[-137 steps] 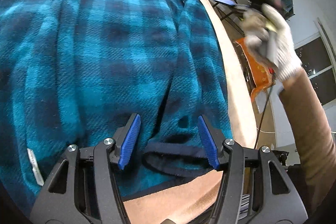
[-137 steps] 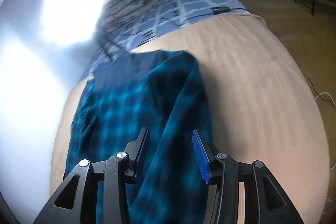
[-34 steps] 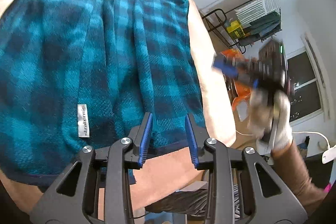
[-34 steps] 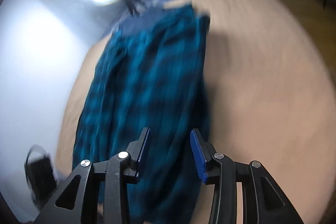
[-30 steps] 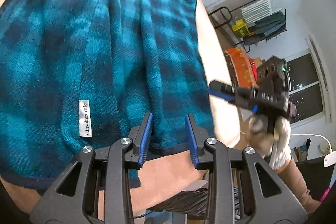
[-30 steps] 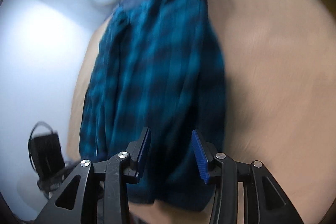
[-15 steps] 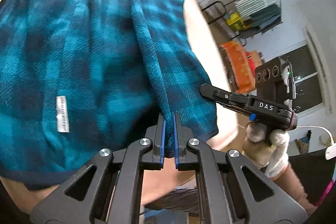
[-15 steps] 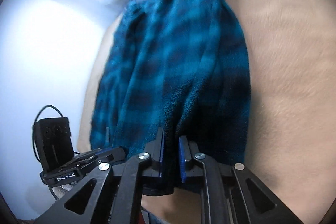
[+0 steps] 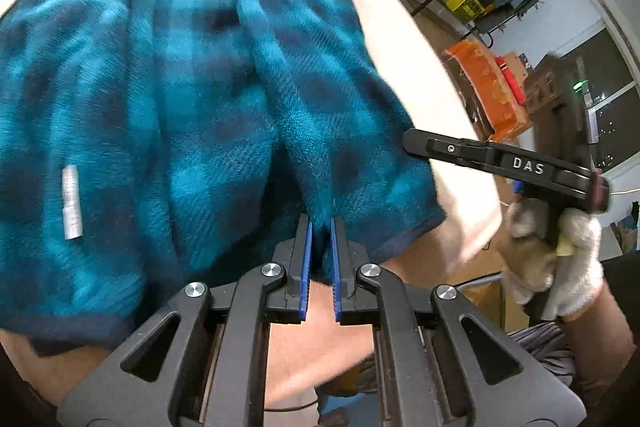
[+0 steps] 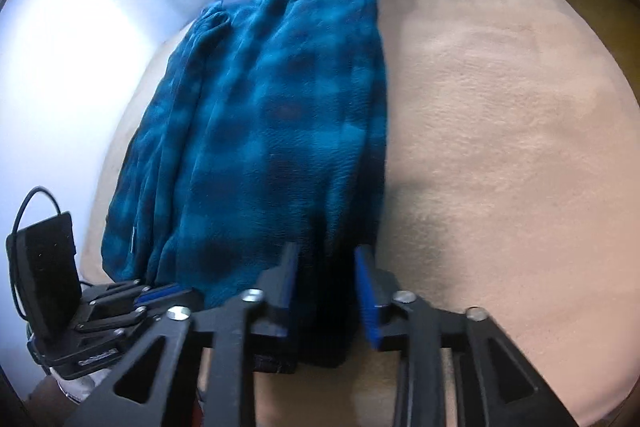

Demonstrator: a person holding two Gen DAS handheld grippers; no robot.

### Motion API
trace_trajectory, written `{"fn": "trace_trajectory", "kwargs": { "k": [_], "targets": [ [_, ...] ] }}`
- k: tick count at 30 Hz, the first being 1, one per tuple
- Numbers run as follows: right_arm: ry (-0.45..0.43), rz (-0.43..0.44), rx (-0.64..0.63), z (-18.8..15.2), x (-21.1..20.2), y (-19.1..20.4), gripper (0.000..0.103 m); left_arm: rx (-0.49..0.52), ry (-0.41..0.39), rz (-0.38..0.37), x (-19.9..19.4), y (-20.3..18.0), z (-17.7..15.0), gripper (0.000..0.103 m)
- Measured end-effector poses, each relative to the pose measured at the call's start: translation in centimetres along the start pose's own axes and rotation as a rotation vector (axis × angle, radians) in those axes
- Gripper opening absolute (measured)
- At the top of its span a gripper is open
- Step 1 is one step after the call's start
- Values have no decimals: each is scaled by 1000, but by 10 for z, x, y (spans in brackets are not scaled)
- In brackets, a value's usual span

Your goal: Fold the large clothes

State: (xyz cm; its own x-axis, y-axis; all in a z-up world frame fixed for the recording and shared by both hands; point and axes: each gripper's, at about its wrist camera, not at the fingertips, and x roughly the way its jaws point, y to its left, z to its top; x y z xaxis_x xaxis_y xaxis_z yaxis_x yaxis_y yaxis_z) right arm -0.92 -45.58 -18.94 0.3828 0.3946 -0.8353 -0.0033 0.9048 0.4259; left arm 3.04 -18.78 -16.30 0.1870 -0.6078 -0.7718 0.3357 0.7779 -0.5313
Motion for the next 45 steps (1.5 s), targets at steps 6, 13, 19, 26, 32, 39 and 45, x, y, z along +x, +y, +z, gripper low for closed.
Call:
{"fn": "trace_trajectory", "kwargs": {
  "k": [6,13,19,26,32,39,45],
  "targets": [
    [-48,118,173,-5,-1,-38,63,78,-125,33,-41,-12,3,6],
    [-39,248,253,-6,18,-41,34,136,-113,113,8,-23,26,6],
    [-11,185,166,4,15,-15,8,161,-79,162,49,-13,20,6],
    [-62,61,-4,25,-7,36,7,71,-203,79,-38,-8,18,6],
    [-94,16,-187,39,-13,91,7,64,-333,115,-120,6,7,7],
    [-72,9,-303,40,1,133,7,-69,-398,136,-154,57,5,7],
    [-6,20,-455,31,32,183,7,-137,-405,131,-164,84,-10,7]
  ]
}}
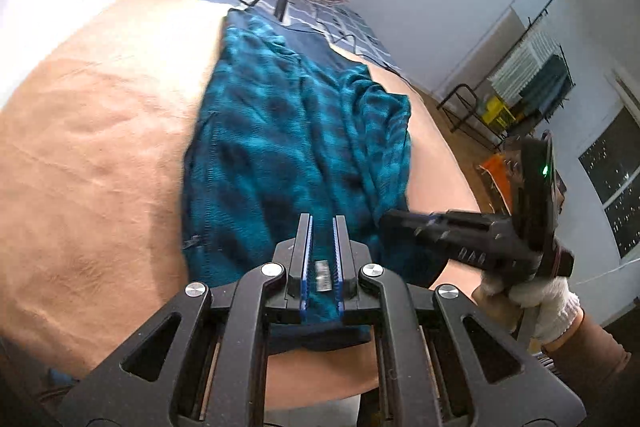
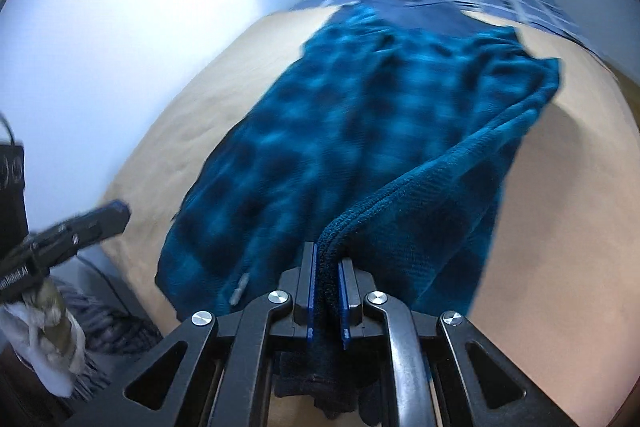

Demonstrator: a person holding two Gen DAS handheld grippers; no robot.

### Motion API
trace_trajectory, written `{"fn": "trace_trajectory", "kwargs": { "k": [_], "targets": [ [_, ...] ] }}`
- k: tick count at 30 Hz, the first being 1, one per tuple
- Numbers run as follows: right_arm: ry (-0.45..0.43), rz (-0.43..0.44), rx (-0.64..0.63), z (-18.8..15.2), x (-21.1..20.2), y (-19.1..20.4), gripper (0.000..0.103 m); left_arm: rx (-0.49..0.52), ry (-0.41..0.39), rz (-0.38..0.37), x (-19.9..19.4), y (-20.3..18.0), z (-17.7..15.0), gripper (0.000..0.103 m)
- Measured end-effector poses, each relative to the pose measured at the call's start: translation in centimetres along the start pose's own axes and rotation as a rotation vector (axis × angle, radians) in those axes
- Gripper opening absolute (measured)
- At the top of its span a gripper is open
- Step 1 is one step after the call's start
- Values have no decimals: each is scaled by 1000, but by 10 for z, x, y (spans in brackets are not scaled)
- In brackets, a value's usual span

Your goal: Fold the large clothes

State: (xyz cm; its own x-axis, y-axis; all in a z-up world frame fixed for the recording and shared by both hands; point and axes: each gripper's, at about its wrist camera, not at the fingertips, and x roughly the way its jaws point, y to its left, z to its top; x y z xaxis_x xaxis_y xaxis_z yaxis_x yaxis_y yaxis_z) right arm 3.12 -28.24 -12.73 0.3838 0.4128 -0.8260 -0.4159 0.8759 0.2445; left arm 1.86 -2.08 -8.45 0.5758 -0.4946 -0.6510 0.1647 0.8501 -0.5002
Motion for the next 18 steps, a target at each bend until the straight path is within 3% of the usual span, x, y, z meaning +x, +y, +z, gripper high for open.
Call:
{"fn": "trace_trajectory", "kwargs": {
  "k": [6,8,9,11,13,15,18],
  "targets": [
    [159,-13,-145,-12,58,34,7,-64,35,-13,9,17,-5,8],
    [179,6,-128,-13,66,28,8,-81,58,-38,15,19,-9,30],
    [184,30,-112,-13,64,24,9,-89,62,-51,17,18,-11,34],
    [181,103,-64,-11,57,13,23,-100,74,-75,22,15,-14,39],
    [177,180,-22,-11,46,2,28,-97,93,-92,29,10,-14,39],
    [166,207,2,-11,32,-7,30,-97,106,-102,37,4,-15,39],
    [121,234,33,-4,10,-24,47,-107,139,-128,53,-5,-15,42]
  ]
}}
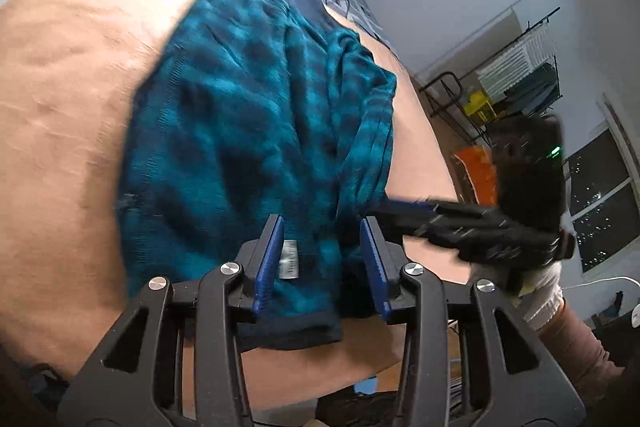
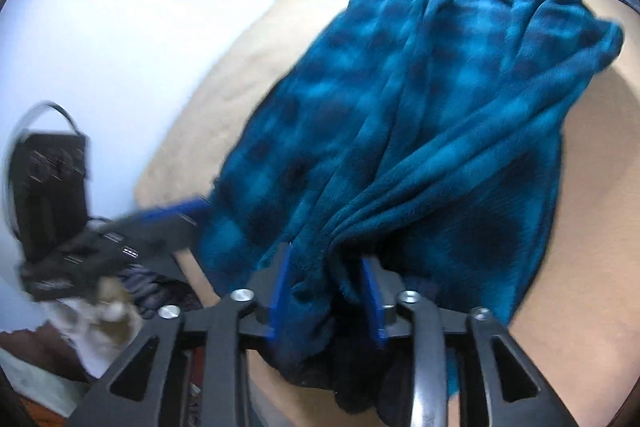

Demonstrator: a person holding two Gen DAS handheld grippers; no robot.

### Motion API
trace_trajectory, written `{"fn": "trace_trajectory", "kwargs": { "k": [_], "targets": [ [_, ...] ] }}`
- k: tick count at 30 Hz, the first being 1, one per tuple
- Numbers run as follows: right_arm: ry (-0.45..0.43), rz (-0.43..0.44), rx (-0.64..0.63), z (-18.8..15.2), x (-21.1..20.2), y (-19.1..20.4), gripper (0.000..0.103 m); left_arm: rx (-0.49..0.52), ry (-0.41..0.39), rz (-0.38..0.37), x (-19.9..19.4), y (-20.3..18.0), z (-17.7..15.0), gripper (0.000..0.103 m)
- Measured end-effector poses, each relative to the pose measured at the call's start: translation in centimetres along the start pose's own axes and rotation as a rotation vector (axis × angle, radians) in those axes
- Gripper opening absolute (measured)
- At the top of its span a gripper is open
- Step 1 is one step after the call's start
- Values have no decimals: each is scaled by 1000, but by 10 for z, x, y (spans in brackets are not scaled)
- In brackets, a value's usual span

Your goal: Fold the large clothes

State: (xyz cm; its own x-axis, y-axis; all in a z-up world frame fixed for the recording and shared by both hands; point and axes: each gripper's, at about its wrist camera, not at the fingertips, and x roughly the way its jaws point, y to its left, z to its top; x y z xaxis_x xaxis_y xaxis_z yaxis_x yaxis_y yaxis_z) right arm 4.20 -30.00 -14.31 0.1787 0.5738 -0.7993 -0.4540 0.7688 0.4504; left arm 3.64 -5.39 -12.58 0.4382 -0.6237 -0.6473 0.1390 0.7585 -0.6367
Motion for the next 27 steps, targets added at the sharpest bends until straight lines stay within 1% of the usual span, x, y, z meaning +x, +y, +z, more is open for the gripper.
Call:
{"fn": "trace_trajectory", "kwargs": {
  "k": [1,5,6,7,8,9,10,11,14,17,21,24,25,27],
  "targets": [
    [-27,0,11,1,-10,-7,54,0,9,-5,6,-3,0,44],
    [-102,48,97,10,-36,-43,56,-16,49,-40,25,-13,2,45],
    [-119,50,121,15,-39,-53,57,-21,55,-50,29,-15,3,45],
    [-139,41,148,16,-43,-62,61,-22,61,-55,32,-17,3,46],
    [-156,28,173,18,-45,-72,65,-20,68,-63,36,-20,6,51],
    [-173,19,199,22,-47,-84,66,-14,74,-67,39,-24,6,55],
    [-191,14,228,26,-50,-97,66,-10,77,-67,43,-27,6,62],
    [-209,17,257,32,-52,-109,66,-8,78,-66,45,-29,7,62],
    [-266,11,335,49,-56,-143,70,-5,95,-59,56,-33,9,62],
    [-315,-14,395,67,-58,-172,71,-4,110,-60,67,-33,10,62],
    [-372,-19,470,88,-55,-205,71,7,124,-51,76,-34,11,62],
    [-396,-38,518,101,-47,-227,71,19,138,-48,82,-33,10,62],
    [-402,-43,529,104,-46,-234,71,28,139,-48,83,-34,10,61],
    [-429,-45,569,111,-38,-247,71,49,147,-40,87,-36,8,55]
  ]
}}
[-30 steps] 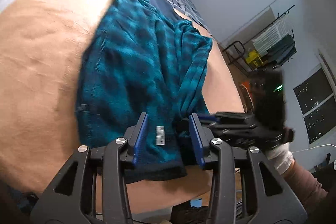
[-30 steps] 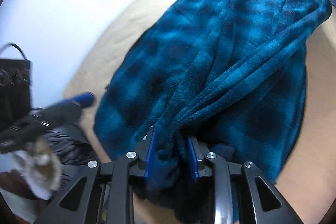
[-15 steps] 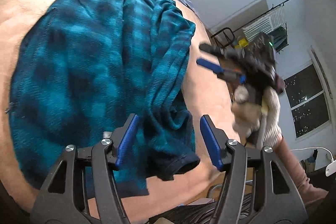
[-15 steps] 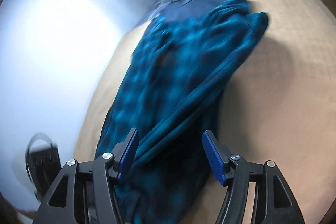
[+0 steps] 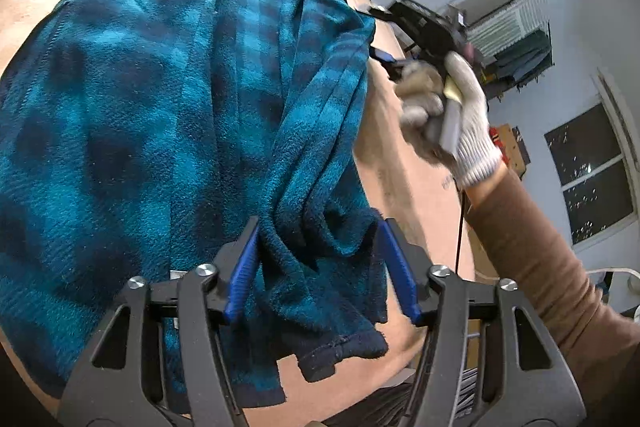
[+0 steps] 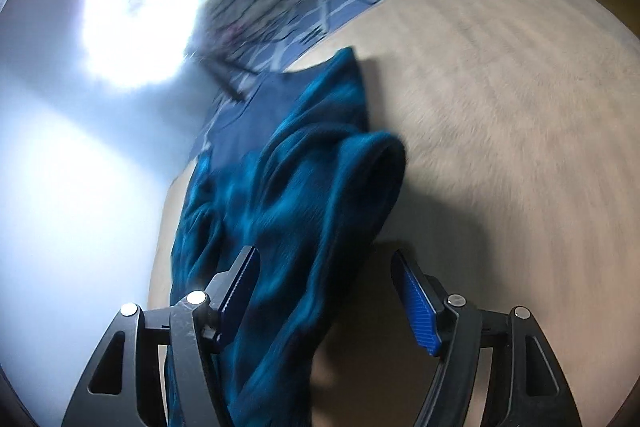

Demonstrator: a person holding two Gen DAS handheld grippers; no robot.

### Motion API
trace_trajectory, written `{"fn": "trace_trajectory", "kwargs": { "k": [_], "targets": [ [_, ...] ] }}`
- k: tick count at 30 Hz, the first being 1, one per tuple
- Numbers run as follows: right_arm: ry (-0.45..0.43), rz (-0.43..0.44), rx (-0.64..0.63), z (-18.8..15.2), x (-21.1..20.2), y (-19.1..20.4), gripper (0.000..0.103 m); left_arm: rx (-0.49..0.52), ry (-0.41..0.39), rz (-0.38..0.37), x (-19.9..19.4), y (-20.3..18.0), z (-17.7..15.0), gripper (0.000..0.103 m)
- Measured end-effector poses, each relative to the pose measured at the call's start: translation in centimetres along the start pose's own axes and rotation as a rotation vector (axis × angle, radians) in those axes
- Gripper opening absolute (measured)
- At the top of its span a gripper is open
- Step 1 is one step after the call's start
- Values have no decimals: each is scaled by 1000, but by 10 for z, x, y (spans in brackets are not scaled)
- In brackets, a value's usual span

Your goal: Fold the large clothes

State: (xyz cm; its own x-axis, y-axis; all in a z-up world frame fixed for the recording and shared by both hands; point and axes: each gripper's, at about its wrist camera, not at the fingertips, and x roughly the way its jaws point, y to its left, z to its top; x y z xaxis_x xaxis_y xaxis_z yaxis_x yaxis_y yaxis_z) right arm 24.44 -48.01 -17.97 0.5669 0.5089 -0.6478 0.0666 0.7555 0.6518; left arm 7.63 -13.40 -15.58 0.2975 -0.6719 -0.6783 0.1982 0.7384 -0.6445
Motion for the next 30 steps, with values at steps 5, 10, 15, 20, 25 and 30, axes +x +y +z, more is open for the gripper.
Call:
{"fn": "trace_trajectory", "kwargs": {
  "k": [5,10,15,20,25,30],
  "targets": [
    [-21,58,97,12,24,-10,48,34,26,13,7,1,-2,32],
    [-26,44,31,25,31,19,14,34,36,-14,7,1,-5,23],
    [-28,-132,-221,26,31,97,11,23,33,-37,0,3,-9,21],
    [-11,-294,-408,14,58,160,10,24,26,-52,-8,3,-12,21],
    [34,-389,-539,-3,102,198,10,6,25,-56,-4,9,-7,21],
    [108,-466,-634,-23,158,215,10,-27,16,-49,-9,19,-5,21]
  ]
}}
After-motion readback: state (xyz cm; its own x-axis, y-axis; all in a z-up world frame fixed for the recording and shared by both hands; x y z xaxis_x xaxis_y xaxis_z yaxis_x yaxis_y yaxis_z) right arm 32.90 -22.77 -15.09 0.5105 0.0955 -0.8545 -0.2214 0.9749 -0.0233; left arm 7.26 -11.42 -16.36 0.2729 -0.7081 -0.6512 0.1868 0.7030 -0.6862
